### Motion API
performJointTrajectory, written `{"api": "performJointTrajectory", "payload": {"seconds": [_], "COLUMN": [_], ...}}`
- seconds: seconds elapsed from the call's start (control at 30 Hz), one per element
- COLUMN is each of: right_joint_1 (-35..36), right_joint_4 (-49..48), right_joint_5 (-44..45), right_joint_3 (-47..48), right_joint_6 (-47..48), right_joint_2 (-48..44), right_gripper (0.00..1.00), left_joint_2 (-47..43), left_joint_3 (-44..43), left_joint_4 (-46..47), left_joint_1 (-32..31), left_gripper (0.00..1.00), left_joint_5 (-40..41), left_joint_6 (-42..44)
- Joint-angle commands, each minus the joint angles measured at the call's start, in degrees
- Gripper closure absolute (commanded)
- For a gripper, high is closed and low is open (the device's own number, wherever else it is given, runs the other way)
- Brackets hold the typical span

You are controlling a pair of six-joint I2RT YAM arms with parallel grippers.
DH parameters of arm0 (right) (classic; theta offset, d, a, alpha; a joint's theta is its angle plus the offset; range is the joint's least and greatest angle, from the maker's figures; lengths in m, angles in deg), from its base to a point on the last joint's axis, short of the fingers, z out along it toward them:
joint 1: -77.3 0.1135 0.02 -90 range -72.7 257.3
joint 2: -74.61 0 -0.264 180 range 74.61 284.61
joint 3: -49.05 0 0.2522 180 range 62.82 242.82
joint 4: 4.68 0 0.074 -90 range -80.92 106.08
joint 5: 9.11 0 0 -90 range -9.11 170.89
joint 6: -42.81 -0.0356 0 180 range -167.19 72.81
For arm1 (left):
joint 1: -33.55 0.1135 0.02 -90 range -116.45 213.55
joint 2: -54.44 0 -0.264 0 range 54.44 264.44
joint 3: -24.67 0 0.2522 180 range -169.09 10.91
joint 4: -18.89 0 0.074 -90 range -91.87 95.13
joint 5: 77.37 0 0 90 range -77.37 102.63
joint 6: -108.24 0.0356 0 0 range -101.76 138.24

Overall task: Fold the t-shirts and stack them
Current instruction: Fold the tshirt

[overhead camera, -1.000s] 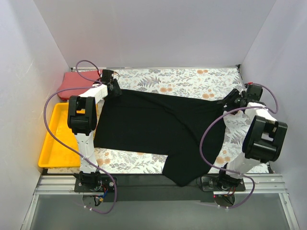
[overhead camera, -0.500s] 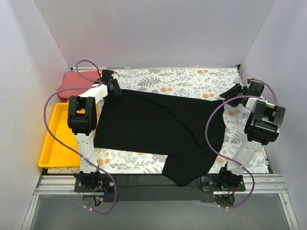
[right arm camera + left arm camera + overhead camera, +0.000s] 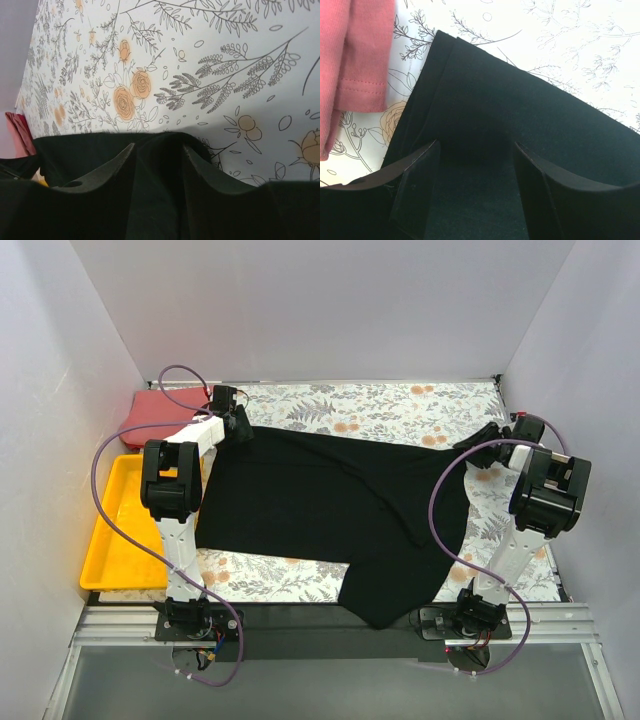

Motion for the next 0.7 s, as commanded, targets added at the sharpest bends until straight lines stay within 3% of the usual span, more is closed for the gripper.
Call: {"api": "performJointTrajectory", "payload": {"seconds": [0.0, 0.67], "right_joint_1": [-0.4, -0.4], "right_joint_4": [-1.8, -2.1], "right_joint_5": [0.3, -1.5], "right_joint_3": [-1.6, 4.0], "right_joint_6": [-0.7, -3.0], "right_joint_2": [-4.0, 3.4], "right_gripper": [0.53, 0.55], "left_joint_2": [1.7, 2.4], "left_joint_3": [2.5, 2.6], "left_joint_4": [-5.1, -5.0], "left_joint_1": [1.4, 1.4], "left_gripper": [0.41, 0.41], "left_joint_5": [2.3, 2.4], "left_joint_6": [1.0, 1.0]}}
